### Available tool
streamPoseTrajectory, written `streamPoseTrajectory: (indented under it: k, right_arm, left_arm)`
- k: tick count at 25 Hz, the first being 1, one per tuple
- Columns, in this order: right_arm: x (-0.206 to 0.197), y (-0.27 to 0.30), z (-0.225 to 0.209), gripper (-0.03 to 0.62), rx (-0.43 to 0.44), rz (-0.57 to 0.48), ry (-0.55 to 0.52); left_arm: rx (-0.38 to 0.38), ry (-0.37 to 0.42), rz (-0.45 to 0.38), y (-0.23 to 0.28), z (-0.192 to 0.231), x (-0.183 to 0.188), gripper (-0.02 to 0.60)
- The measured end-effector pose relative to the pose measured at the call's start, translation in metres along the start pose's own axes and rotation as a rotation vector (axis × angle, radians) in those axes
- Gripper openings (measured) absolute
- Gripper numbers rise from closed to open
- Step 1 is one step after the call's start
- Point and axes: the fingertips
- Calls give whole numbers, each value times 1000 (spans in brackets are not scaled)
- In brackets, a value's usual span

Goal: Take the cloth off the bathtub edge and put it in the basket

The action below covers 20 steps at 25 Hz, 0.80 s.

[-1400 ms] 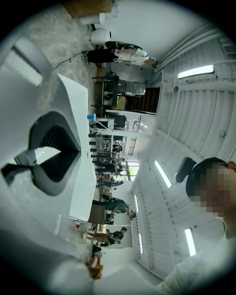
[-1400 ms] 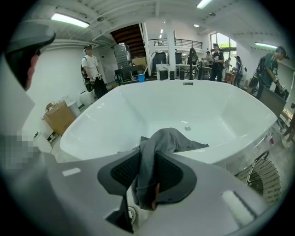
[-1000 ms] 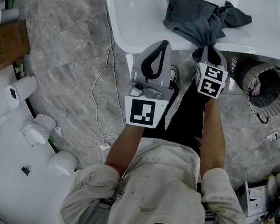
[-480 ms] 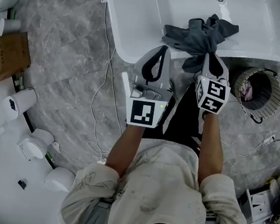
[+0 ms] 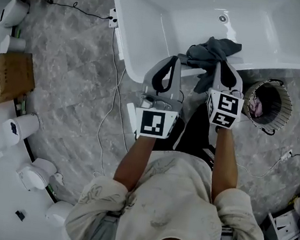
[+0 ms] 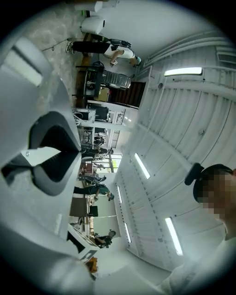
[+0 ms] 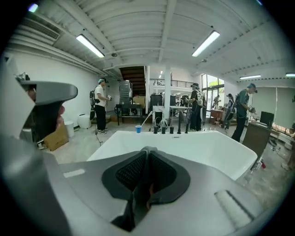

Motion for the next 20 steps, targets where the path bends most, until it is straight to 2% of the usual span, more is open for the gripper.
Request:
streamPoseTrajectory:
  k: [8, 20]
  right_arm:
    - [66, -31, -8, 32, -39, -136, -31]
    - [222, -94, -21, 32, -119, -439, -125]
  left_arm:
    - [-33, 17, -63, -2, -6, 34, 0]
    - [-83, 36, -207, 17, -7, 120, 0]
Point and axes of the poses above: the fingertips, and each gripper's own axes: y forward along the fingers, z to its left, x out of its top, and after that the axes turned 4 degrees about x, right-handed
